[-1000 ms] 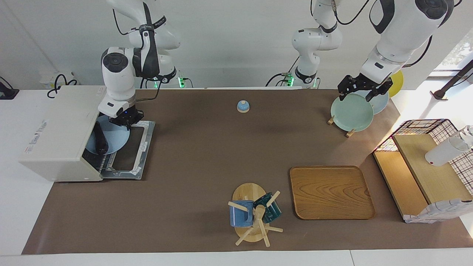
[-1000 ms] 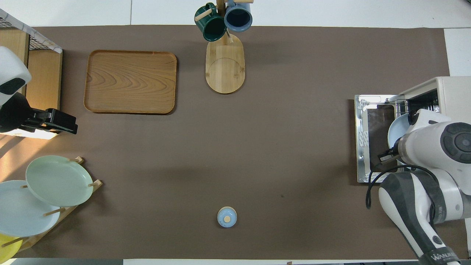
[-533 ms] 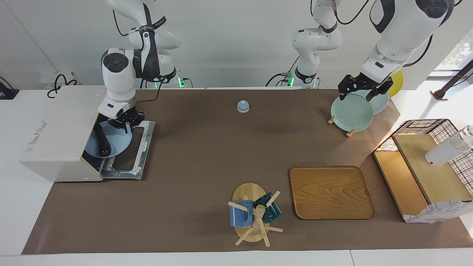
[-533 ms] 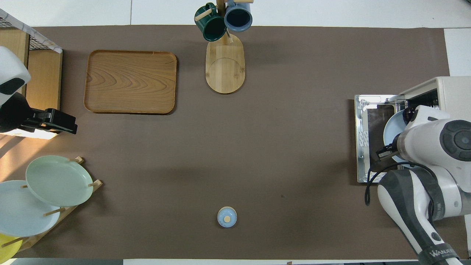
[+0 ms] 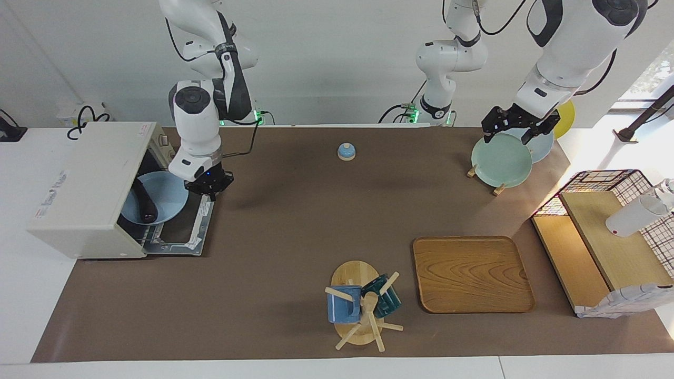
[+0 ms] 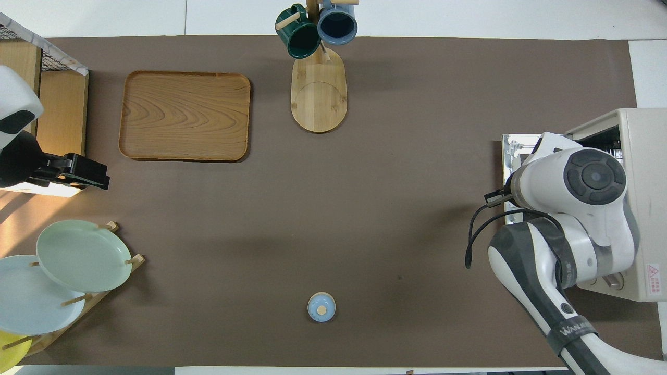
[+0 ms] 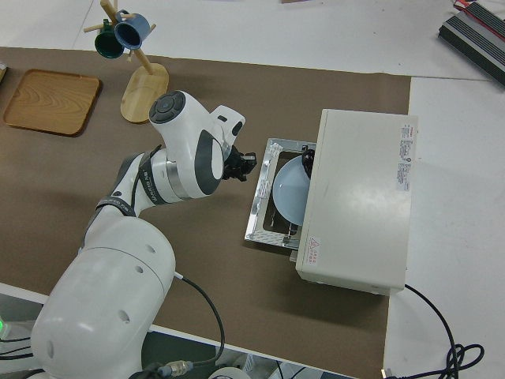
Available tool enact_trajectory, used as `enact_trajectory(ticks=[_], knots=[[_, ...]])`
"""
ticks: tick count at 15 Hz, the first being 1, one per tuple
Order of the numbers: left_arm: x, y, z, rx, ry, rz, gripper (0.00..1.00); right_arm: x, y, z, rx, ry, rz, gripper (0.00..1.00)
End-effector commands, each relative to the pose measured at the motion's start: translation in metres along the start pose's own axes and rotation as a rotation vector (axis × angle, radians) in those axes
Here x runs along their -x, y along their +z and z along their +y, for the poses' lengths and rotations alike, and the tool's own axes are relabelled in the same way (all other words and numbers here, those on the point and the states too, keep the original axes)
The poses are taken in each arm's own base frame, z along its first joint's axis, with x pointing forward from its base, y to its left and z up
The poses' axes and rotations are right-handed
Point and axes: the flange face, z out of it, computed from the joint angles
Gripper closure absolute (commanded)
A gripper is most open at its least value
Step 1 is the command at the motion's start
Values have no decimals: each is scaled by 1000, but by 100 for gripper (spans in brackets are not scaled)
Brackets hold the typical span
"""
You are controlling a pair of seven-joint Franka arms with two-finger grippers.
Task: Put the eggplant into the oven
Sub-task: 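Withdraw the right gripper out of the oven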
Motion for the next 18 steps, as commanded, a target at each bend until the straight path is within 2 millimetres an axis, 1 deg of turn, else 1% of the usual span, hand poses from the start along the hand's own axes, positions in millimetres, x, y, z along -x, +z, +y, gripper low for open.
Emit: enact_trajectory(ticks=[1, 3, 4, 6, 8, 15, 18], knots=[[4, -5, -5, 12, 0, 9, 0, -11, 19, -2, -24, 34, 18, 100], [4, -5, -5, 12, 0, 9, 0, -10, 37, 3, -31, 47, -2, 100], [5, -5, -5, 12, 0, 8, 0, -8, 42, 5, -33, 61, -11, 100], [4, -5, -4, 12, 2, 9, 0, -6, 44, 5, -34, 64, -21, 100], [4, -5, -4, 12, 2, 9, 0, -2, 55, 3, -39, 63, -41, 100], [5, -5, -5, 12, 0, 8, 0, 7, 62, 5, -24, 47, -76, 100], [4, -5, -5, 12, 0, 9, 0, 10, 63, 8, 54, -34, -103, 100]])
